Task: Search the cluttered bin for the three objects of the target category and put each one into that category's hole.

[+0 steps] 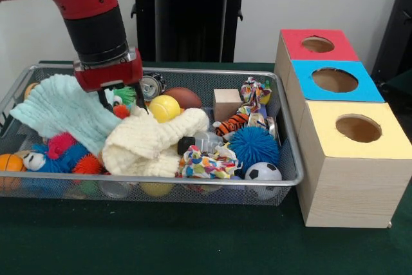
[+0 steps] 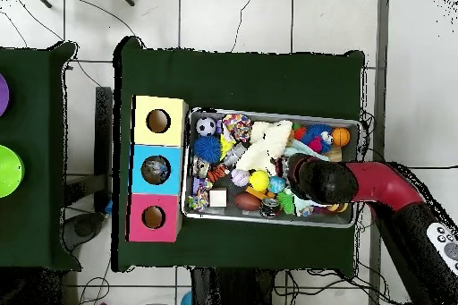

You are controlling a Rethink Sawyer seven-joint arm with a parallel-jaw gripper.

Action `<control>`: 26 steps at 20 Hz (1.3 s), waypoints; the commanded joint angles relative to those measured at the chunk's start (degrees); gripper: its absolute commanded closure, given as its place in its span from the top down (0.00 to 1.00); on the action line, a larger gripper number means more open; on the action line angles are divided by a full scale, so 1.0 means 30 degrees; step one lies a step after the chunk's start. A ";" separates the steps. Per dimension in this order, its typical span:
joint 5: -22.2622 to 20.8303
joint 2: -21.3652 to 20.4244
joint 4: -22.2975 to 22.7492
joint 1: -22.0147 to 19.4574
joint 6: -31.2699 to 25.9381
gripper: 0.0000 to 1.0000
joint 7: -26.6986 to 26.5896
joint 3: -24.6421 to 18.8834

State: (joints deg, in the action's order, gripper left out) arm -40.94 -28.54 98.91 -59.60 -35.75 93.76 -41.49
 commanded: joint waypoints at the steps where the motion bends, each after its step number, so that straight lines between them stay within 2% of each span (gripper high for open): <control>1: -0.0760 0.1082 -0.1740 0.0894 0.1825 1.00 0.0284 0.0881; 2: -0.1060 0.1110 -0.1811 0.0926 0.3140 1.00 0.0498 0.0743; 3: -0.1595 0.1000 -0.2283 0.1605 0.4747 1.00 0.1947 0.1490; 5: -0.1489 0.1199 -0.2736 0.2130 0.5358 1.00 0.2407 0.1890; 10: -0.0794 0.1315 -0.2779 0.2461 0.4788 1.00 0.0988 0.2113; 11: -0.1383 0.1177 -0.2769 0.2587 0.4777 1.00 0.0058 0.2079; 12: -0.2901 0.0734 -0.2872 0.2950 0.5073 1.00 -0.1579 0.1994; 13: -0.3378 0.0313 -0.2847 0.3579 0.5318 1.00 -0.1042 0.2690; 15: -0.2625 0.0644 -0.2868 0.3702 0.5138 1.00 0.0223 0.3184; 17: -0.2131 0.1135 -0.2858 0.3047 0.4535 1.00 -0.0829 0.2247; 19: -0.1575 0.1157 -0.2840 0.2837 0.4384 1.00 -0.0389 0.2035; 20: -0.1157 0.1240 -0.3021 0.2924 0.3689 1.00 -0.0243 0.2183; 21: -0.0845 0.1425 -0.3302 0.2943 0.2909 1.00 -0.0481 0.2218; 23: -0.0573 0.1640 -0.3486 0.2751 0.2533 1.00 -0.0874 0.1954; 26: -0.0779 0.1906 -0.2974 0.2119 0.4338 1.00 -0.0626 0.1333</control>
State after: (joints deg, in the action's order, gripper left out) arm -43.71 -25.95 95.41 -51.16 -24.11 93.77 -36.61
